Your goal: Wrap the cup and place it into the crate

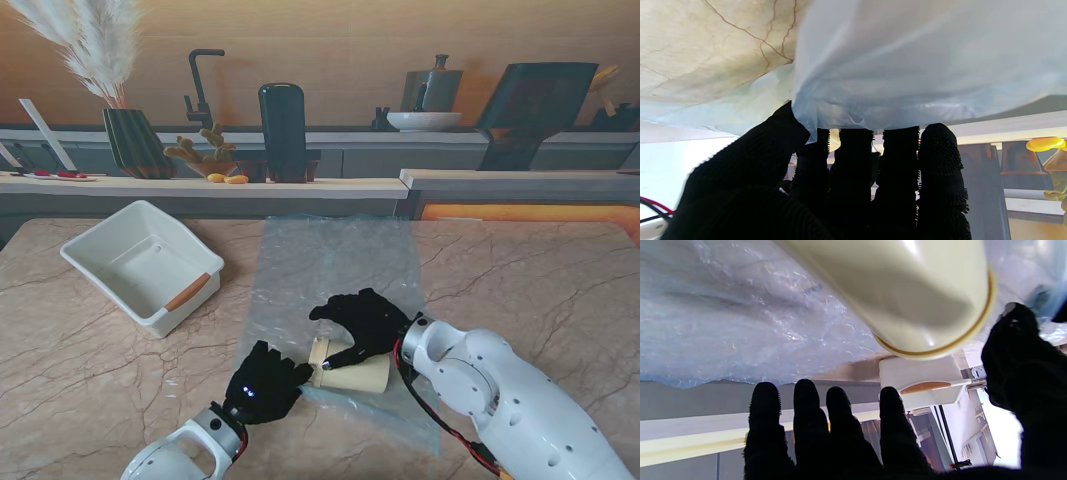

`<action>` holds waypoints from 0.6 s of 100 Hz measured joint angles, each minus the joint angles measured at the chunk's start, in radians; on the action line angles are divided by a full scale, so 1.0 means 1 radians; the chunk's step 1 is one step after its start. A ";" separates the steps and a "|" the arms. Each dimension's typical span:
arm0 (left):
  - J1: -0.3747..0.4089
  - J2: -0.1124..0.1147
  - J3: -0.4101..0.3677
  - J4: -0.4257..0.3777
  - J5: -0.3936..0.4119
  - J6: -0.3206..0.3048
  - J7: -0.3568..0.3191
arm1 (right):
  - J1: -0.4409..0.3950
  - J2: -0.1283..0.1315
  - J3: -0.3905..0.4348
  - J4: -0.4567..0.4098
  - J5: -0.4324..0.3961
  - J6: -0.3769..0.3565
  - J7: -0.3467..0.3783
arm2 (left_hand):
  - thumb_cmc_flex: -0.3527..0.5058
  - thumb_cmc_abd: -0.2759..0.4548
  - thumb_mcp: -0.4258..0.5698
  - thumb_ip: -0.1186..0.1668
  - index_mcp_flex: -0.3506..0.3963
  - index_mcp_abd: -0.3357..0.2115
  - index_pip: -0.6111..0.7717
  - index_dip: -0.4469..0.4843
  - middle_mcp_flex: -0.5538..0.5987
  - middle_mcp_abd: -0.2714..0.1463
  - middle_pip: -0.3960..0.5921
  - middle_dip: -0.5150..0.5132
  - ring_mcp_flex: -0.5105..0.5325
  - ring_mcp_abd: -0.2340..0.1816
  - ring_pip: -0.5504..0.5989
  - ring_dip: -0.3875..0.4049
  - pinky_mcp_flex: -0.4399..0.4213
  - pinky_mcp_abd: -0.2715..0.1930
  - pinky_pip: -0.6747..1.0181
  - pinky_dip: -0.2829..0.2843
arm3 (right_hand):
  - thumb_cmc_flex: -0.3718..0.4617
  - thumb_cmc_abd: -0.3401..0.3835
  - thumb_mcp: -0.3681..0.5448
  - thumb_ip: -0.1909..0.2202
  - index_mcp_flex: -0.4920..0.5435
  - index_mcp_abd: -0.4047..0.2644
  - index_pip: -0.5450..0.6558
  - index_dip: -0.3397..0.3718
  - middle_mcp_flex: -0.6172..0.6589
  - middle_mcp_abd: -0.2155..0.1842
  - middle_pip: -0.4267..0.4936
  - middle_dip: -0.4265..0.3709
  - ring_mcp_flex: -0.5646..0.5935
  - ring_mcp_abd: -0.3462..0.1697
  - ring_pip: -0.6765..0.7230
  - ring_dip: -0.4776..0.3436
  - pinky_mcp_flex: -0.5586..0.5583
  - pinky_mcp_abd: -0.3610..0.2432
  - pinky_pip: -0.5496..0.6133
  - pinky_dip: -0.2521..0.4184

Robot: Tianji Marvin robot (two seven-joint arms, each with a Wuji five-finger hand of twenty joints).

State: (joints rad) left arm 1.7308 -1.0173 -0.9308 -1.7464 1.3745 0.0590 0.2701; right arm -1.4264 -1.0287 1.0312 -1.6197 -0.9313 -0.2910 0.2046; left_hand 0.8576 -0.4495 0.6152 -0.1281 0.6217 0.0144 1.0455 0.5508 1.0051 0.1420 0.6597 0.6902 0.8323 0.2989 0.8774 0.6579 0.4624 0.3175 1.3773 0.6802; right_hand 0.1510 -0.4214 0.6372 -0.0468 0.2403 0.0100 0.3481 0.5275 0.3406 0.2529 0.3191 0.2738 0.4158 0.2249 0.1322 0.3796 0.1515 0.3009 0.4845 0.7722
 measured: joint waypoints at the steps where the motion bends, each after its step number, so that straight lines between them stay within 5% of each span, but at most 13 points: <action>1: 0.000 0.000 0.000 0.000 0.000 0.001 0.000 | -0.004 0.000 0.005 -0.004 -0.001 -0.003 0.000 | 0.000 0.000 -0.003 0.000 0.000 -0.001 0.000 0.000 0.000 0.000 0.000 0.000 0.000 0.000 0.000 0.000 0.000 0.000 0.000 0.000 | 0.001 0.000 0.003 0.000 0.000 0.000 0.000 0.000 0.000 0.000 0.000 0.000 0.000 0.000 0.000 0.000 0.000 0.000 0.000 0.000; 15: -0.005 -0.001 0.002 0.000 -0.001 0.020 0.006 | -0.058 0.002 0.058 -0.054 -0.049 -0.045 -0.003 | 0.000 0.001 -0.043 0.000 0.000 -0.013 0.000 0.000 0.000 0.000 0.013 -0.045 0.000 0.000 0.000 0.006 -0.004 0.000 0.000 0.000 | 0.019 0.000 -0.014 0.000 0.005 0.000 0.000 -0.002 0.000 0.003 0.001 0.000 0.001 0.002 0.000 0.000 0.000 0.000 0.000 0.000; 60: -0.030 -0.010 0.018 0.008 -0.025 0.065 0.024 | -0.174 0.020 0.076 -0.186 -0.212 0.037 0.037 | -0.011 0.001 -0.067 0.000 0.061 -0.023 0.001 0.000 0.007 0.000 0.035 -0.059 0.000 0.000 0.000 0.008 -0.010 0.012 0.000 0.000 | 0.028 -0.049 -0.010 0.000 0.081 0.239 -0.244 -0.075 -0.036 0.166 -0.041 -0.087 -0.070 0.085 -0.031 -0.065 -0.020 0.014 -0.064 -0.033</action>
State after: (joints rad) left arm 1.7008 -1.0273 -0.9130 -1.7379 1.3497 0.1237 0.2945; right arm -1.6001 -1.0088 1.1067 -1.8059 -1.1436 -0.2542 0.2420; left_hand 0.8465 -0.4483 0.5484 -0.1282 0.6827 -0.0081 1.0461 0.5508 1.0123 0.1419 0.6950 0.6308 0.8323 0.2989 0.8774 0.6663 0.4525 0.3294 1.3773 0.6802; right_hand 0.1789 -0.4701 0.6269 -0.0468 0.3214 0.2492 0.1041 0.4521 0.3044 0.4188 0.2782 0.1871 0.3458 0.3102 0.1013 0.3150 0.1317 0.3145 0.4206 0.7390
